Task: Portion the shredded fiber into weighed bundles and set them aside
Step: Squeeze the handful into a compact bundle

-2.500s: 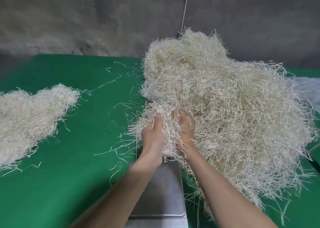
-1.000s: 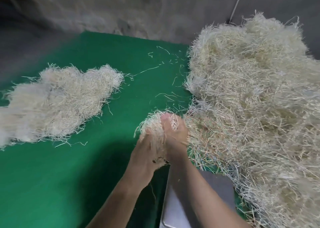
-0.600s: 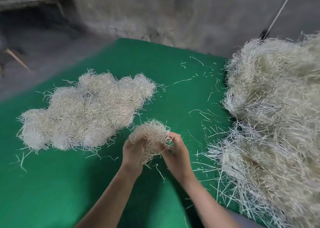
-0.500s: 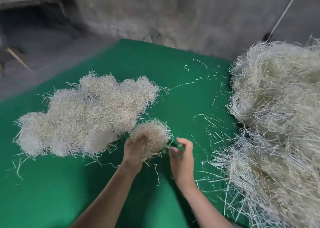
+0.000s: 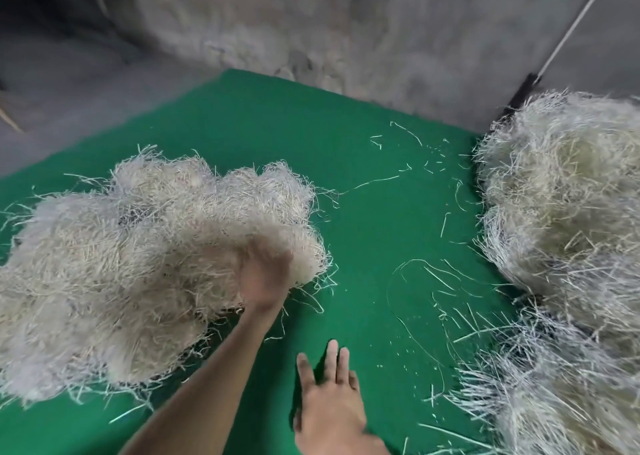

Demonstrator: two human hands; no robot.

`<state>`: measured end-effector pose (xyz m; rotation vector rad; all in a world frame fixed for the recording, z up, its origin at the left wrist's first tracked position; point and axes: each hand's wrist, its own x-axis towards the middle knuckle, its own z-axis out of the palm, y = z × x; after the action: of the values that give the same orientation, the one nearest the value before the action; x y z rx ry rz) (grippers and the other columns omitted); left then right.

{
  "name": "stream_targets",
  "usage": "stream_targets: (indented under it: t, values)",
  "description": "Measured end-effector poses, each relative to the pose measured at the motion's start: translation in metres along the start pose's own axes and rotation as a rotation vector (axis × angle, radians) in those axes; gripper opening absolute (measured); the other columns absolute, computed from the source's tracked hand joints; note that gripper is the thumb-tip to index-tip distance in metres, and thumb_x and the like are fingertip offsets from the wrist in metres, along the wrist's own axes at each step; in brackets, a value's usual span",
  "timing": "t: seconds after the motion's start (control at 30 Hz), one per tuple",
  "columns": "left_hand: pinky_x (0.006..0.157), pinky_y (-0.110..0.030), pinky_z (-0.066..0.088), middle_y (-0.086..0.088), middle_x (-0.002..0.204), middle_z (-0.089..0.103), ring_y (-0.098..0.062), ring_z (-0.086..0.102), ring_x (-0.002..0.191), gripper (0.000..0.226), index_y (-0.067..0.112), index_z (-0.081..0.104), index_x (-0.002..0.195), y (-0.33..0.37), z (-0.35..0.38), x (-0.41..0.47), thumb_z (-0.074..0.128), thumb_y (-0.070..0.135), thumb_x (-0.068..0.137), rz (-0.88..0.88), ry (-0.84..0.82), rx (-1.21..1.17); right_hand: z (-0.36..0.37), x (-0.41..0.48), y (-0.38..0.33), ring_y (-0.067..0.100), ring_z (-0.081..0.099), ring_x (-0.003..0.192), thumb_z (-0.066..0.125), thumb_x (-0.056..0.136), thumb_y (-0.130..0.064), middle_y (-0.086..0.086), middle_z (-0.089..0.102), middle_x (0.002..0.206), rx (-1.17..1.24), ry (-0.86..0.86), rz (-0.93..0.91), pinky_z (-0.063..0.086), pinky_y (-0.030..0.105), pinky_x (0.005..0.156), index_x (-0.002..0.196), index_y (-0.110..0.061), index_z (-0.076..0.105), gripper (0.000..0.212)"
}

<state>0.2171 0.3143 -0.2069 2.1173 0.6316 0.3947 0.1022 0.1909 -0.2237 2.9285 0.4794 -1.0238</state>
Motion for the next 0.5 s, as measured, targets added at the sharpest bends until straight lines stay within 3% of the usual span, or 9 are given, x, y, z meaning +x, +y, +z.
stream_targets:
  t: [0.07,0.13,0.2,0.27,0.33,0.43,0.5]
  values:
    - [0.105,-0.055,0.034,-0.024,0.135,0.040,-0.039,0.039,0.126,0.061,-0.005,0.038,0.132,-0.005,0.010,-0.024,0.065,0.015,0.081,0.188,0.181,0.012,-0.002,0.004,0.000,0.046,-0.025,0.137,0.045,0.093,-0.027,0.028,-0.038,0.141,-0.005,-0.028,-0.007,0.003,0.052,0.116,0.149,-0.023,-0.012,0.080]
    - [0.116,-0.047,0.014,-0.023,0.143,0.031,-0.034,0.022,0.138,0.063,0.000,0.041,0.134,-0.003,0.019,-0.045,0.064,0.009,0.077,0.421,0.288,0.060,-0.003,0.008,0.000,0.048,-0.024,0.136,0.047,0.094,-0.024,0.031,-0.037,0.140,-0.004,-0.048,-0.010,0.004,0.054,0.115,0.149,-0.022,-0.011,0.080]
    - [0.115,-0.046,-0.004,-0.014,0.153,0.018,-0.029,0.006,0.143,0.071,0.013,0.042,0.139,0.001,0.027,-0.048,0.060,-0.003,0.073,0.642,0.160,0.286,-0.003,0.008,-0.001,0.048,-0.024,0.136,0.048,0.094,-0.023,0.032,-0.037,0.140,-0.005,-0.060,-0.012,0.004,0.054,0.115,0.149,-0.021,-0.012,0.082]
    - [0.108,-0.046,-0.022,-0.002,0.158,-0.008,-0.025,-0.020,0.143,0.080,0.028,0.031,0.146,-0.002,0.027,-0.032,0.051,-0.007,0.077,0.735,-0.160,0.615,-0.002,0.004,-0.001,0.049,-0.025,0.135,0.047,0.094,-0.024,0.032,-0.038,0.139,-0.025,-0.054,-0.024,0.004,0.055,0.115,0.149,-0.021,-0.015,0.082]
    - [0.111,-0.047,-0.020,0.000,0.158,-0.012,-0.022,-0.024,0.142,0.081,0.030,0.024,0.148,-0.012,0.023,-0.010,0.042,-0.009,0.080,0.692,-0.366,0.817,-0.003,-0.001,0.001,0.049,-0.025,0.136,0.044,0.095,-0.024,0.032,-0.037,0.139,-0.031,-0.037,-0.037,0.004,0.055,0.115,0.149,-0.020,-0.016,0.080]
    - [0.118,-0.050,0.003,0.001,0.159,0.004,-0.022,-0.007,0.146,0.076,0.031,0.033,0.144,-0.021,0.007,0.009,0.042,-0.010,0.081,0.568,-0.352,0.878,-0.005,-0.007,0.003,0.047,-0.024,0.137,0.042,0.097,-0.025,0.030,-0.034,0.143,0.007,-0.001,-0.055,0.002,0.054,0.115,0.150,-0.020,-0.011,0.075]
    - [0.117,-0.051,0.005,0.001,0.159,0.005,-0.022,-0.005,0.146,0.076,0.032,0.038,0.141,-0.022,-0.001,0.015,0.043,-0.012,0.080,0.459,-0.356,0.900,-0.005,-0.011,0.005,0.044,-0.023,0.138,0.043,0.097,-0.024,0.027,-0.031,0.147,0.060,0.026,-0.076,0.004,0.053,0.115,0.151,-0.022,-0.007,0.073]
